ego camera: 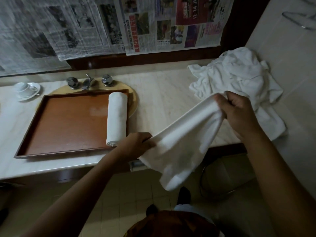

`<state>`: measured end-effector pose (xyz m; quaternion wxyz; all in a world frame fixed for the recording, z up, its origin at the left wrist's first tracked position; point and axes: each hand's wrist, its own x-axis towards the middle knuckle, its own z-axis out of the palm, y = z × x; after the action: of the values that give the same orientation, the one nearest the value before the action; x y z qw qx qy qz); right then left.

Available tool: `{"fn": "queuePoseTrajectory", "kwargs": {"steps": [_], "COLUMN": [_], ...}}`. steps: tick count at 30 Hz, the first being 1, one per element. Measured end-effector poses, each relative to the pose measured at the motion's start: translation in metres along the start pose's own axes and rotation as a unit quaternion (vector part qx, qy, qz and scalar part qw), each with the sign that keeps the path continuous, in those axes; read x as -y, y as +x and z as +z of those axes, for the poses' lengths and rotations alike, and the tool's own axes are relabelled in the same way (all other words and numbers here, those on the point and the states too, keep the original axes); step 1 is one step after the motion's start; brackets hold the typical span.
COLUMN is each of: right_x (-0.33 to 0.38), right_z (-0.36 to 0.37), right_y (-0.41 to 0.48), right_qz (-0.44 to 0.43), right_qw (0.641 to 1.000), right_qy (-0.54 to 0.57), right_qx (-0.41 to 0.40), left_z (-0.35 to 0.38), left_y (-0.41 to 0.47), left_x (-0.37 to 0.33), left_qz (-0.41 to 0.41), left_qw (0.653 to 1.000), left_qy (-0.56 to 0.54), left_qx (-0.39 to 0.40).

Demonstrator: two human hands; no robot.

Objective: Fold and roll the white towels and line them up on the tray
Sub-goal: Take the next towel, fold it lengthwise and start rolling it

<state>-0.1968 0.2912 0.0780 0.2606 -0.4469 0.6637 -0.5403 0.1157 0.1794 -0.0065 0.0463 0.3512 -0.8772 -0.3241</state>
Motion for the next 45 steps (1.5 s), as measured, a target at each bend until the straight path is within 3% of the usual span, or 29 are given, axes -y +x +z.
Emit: {"fn": "queuePoseTrajectory", "kwargs": {"steps": [6,12,14,18,21,26,32,39,45], "right_x": [-0.043,-0.085,-0.106,-0.147,-0.168,-0.147,-0.134,-0.146,-0.166], "right_z": [-0.022,-0.023,-0.025,-0.024,-0.029,-0.031,-0.018,0.009,0.043], "right_y": [-0.005,-0.01,-0.015,-0.027,-0.021,0.037,0.149,0.299,0.412], "right_qz": [0.071,0.115,0.138,0.207,0.236,0.112,-0.027,-0.071,-0.053], "right_qw": [0.996,0.985,0.977,0.954,0.943,0.933,0.943,0.941,0.949], "right_qy": [-0.038,-0.101,-0.133,-0.17,-0.185,-0.324,-0.332,-0.331,-0.311], "right_qx": [0.04,0.082,0.09,0.136,0.144,0.112,0.02,0.012,0.015], "left_z": [-0.032,-0.031,-0.015,0.022,0.028,-0.001,-0.063,-0.126,-0.159], "left_y": [-0.019,-0.019,-0.022,-0.025,-0.014,0.038,0.131,0.262,0.36], "left_x": [0.022,0.049,0.056,0.063,0.065,0.056,0.056,0.084,0.117], "left_qz": [-0.034,-0.07,-0.089,-0.088,-0.099,-0.114,-0.105,-0.104,-0.119], "left_qw": [0.986,0.983,0.986,0.996,0.994,0.99,0.974,0.957,0.938], "left_qy": [-0.118,-0.089,-0.061,0.03,0.042,0.052,0.093,0.117,0.166], "left_qx": [-0.112,-0.144,-0.127,0.007,0.028,-0.058,-0.179,-0.244,-0.281]}}
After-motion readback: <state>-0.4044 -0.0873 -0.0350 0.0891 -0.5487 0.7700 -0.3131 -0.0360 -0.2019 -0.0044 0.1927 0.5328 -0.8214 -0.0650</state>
